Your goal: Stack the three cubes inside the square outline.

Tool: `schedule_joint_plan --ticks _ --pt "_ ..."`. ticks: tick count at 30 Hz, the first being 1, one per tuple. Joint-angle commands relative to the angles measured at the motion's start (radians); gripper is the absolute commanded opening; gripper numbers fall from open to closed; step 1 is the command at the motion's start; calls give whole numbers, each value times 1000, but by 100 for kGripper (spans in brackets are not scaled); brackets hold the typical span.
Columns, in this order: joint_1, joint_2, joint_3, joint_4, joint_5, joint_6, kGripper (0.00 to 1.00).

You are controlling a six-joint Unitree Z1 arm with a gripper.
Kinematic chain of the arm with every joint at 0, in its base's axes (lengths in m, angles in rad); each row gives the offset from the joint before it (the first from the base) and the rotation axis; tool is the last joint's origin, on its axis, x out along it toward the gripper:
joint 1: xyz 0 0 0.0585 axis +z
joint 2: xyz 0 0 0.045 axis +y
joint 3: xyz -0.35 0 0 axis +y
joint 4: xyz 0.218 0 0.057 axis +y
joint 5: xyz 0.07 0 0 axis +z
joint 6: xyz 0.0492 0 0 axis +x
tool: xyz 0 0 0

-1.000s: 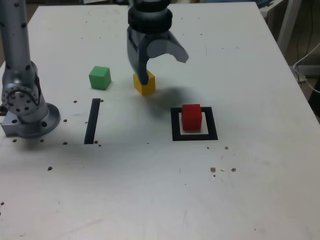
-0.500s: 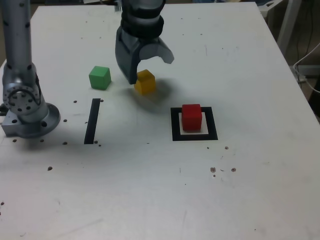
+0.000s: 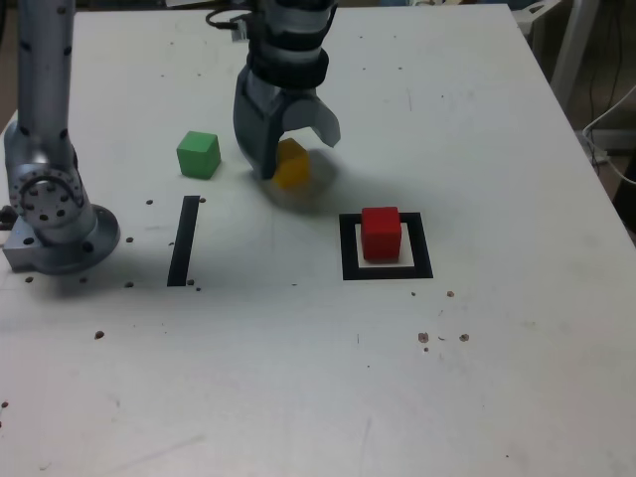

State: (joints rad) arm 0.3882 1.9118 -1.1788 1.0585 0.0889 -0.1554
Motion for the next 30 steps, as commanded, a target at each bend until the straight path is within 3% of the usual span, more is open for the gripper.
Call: schedule_joint_plan --ticks 1,9,23,30 --pt "2 12 -3 -11 -16 17 79" --pt "14 33 -2 -40 -64 56 74" --pt "39 29 -14 -45 -39 83 57" --pt "31 18 -8 -46 -79 119 43"
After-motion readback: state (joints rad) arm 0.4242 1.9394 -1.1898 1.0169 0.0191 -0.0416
